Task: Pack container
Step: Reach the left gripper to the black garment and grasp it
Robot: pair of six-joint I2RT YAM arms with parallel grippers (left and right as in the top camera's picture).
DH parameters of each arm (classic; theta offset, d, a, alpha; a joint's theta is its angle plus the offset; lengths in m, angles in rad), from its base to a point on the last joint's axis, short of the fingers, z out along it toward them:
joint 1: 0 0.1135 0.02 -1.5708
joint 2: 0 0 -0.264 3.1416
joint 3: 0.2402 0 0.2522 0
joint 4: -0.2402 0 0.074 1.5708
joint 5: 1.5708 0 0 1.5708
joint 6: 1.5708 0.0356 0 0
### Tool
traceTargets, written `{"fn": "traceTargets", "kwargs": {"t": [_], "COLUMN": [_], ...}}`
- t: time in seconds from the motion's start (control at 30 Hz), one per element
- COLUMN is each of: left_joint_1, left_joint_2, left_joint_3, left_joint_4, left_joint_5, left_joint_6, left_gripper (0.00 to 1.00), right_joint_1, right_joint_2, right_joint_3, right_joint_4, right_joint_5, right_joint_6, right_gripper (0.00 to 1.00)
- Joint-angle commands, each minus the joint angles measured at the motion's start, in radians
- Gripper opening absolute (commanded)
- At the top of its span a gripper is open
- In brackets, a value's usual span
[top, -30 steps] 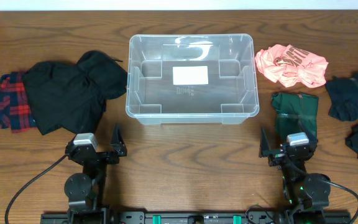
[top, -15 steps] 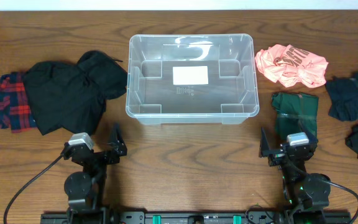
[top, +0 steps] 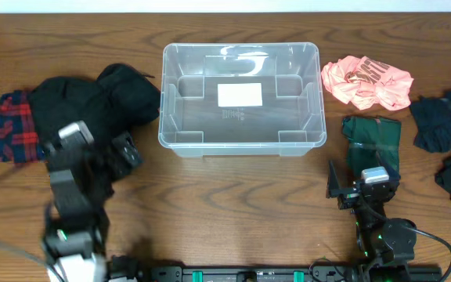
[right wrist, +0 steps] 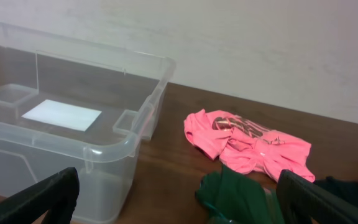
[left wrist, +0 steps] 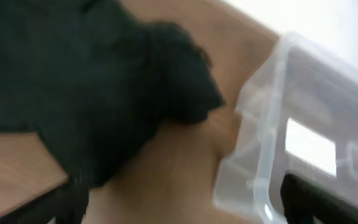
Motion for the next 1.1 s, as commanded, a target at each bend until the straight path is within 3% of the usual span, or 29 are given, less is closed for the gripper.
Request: {"fn": "traceTargets", "kwargs": {"t": [0.0,0.13,0.27,0.43,0.7,1.07], "left_joint_1": [0.039,0.074,0.076,0.077,0.189,0.449], "left_joint_2": [0.212,0.452,0.566,0.632,0.697,0.714], "left_joint_3": [0.253,0.537,0.645,0.65,0.615,0.54], "left_joint_4": [-0.143,-0.337,-0.365,-0.342,-0.372,-0.276], "left_joint_5": [-0.008,-0.001,-0.001,-0.001,0.005,0.224], "left_joint_6": [0.004,0.074,0.09,0.088,-0.111,-0.064], "left_gripper": [0.98,0.98,0.98,0.98,0.98,0.98], "right_joint_1": [-0.018,-0.018,-0.018,-0.018,-0.018,-0.018], "right_joint_2": [-0.007,-0.007,-0.007,-0.007,-0.007,-0.007], "right_joint_3": [-0.002,-0.002,-0.002,-0.002,-0.002,-0.002], "right_joint_4": [-0.004,-0.004,-0.004,-0.004,-0.004,-0.004], "right_joint_5": [-0.001,-0.001,-0.001,-0.001,-0.001,-0.001], "right_joint_6": [0.014,0.014,0.014,0.014,0.014,0.014], "right_gripper": [0.99,0.99,0.99,0.99,0.99,0.99]}}
